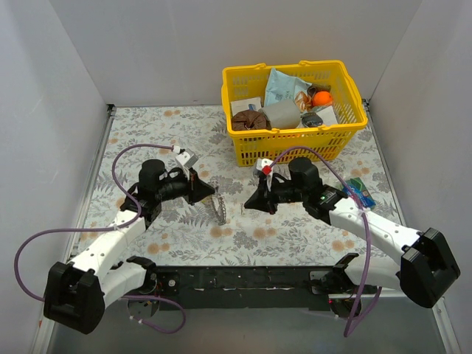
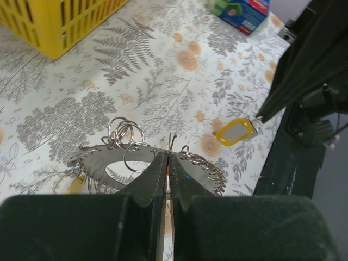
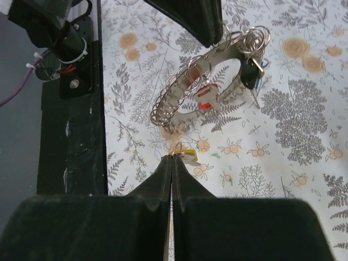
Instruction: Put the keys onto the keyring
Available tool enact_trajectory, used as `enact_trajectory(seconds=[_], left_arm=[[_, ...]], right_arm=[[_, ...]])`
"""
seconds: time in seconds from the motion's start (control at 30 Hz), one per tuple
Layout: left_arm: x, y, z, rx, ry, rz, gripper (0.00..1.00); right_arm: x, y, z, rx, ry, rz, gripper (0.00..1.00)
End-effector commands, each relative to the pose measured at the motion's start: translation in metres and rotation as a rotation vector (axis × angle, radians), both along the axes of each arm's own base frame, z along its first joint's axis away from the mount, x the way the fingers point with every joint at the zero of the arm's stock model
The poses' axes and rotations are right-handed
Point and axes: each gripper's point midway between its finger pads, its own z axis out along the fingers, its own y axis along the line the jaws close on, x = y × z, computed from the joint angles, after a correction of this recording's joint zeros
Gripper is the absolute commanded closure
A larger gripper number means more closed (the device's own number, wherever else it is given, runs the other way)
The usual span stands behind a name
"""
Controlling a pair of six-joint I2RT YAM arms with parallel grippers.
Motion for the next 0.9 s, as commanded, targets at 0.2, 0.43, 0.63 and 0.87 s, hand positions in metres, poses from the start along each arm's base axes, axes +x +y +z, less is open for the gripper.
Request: enact_trajectory(seconds=[0.2, 0.43, 0.63, 0.87], left_arm=[[-0.043, -0.017, 0.052, -0.081, -0.217, -0.294, 1.00], [-0.049, -0.017, 0.057, -0.087, -0.244, -0.317, 1.00], [-0.051, -0.017, 0.042, -0.065, -0.197, -0.332, 1.00], [-0.048, -0.023, 0.025, -0.041, -0.091, -0.340, 1.00]], right_arm=[[-0.014, -0.002, 0.040, 0.133, -0.076, 0.102, 0.99], [-0.012, -0.005, 0.045, 0.145, -0.081, 0.094, 0.99], [-0.009, -0.006, 0.041, 0.132, -0.078, 0.086, 0.99], [-0.006, -0.008, 0.036, 0.124, -0.068, 0.071, 0.99]])
